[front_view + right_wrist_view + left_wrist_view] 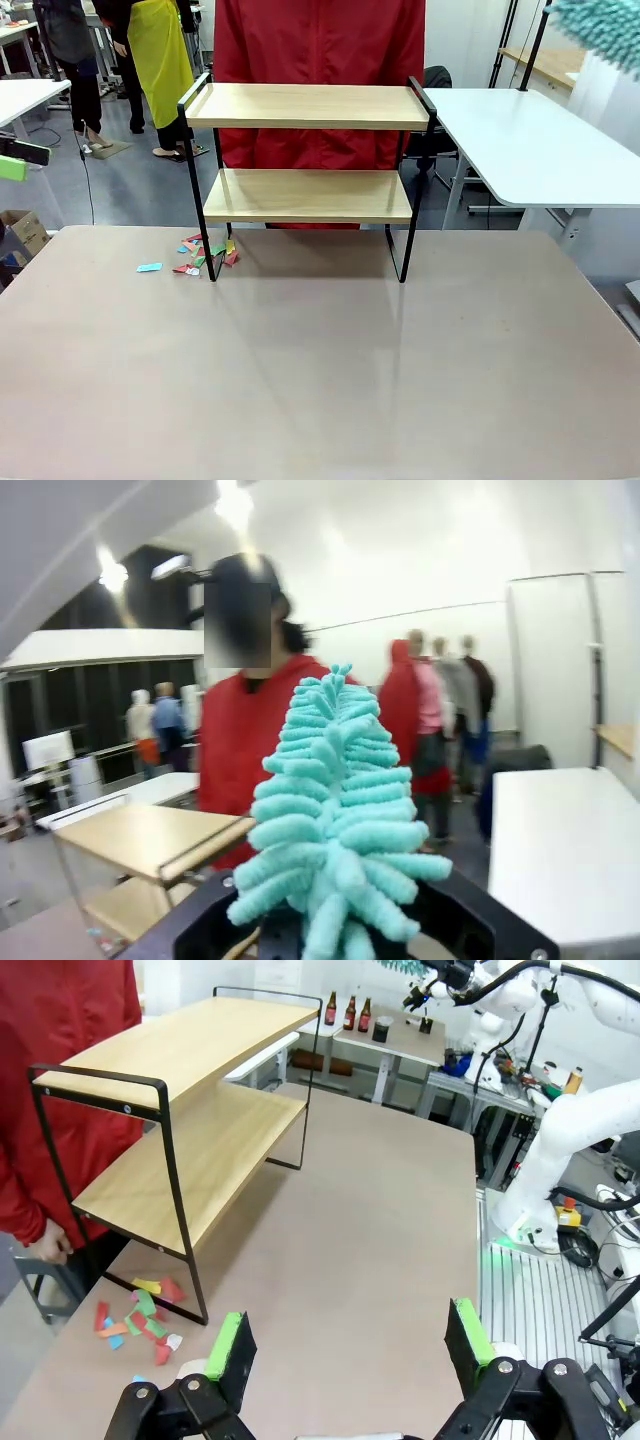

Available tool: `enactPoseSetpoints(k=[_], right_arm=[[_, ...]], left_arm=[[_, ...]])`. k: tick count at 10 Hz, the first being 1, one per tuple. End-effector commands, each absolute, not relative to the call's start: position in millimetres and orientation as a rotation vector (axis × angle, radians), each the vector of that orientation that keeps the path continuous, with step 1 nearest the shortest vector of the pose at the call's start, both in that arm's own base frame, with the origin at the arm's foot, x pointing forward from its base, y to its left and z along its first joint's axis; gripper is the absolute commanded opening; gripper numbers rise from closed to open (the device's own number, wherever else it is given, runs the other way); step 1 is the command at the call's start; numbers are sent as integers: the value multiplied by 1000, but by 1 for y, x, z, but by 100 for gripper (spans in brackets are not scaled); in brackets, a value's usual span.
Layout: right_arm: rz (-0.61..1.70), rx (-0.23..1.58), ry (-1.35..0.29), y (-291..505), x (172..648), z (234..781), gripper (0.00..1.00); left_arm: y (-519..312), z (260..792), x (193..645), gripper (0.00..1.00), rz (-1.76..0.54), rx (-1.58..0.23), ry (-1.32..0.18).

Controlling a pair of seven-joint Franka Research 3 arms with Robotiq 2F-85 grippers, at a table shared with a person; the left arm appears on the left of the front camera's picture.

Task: Clean the shelf.
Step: Hand the Duster back to the human.

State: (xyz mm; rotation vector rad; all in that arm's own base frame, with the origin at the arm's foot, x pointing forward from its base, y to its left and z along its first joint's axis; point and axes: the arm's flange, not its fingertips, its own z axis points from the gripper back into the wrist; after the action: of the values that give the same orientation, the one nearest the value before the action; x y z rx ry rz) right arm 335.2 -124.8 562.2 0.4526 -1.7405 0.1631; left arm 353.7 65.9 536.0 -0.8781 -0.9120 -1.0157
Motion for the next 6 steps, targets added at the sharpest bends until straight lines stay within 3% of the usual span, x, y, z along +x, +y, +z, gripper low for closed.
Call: enactPoseSetpoints(k=[1, 6], right_arm=[[106, 390, -1772, -119, 337, 560, 17], [37, 314, -1584, -132, 343, 492, 17]], left_arm=[[64, 537, 355, 100, -1013, -897, -941], [64, 537, 355, 100, -1013, -897, -941]])
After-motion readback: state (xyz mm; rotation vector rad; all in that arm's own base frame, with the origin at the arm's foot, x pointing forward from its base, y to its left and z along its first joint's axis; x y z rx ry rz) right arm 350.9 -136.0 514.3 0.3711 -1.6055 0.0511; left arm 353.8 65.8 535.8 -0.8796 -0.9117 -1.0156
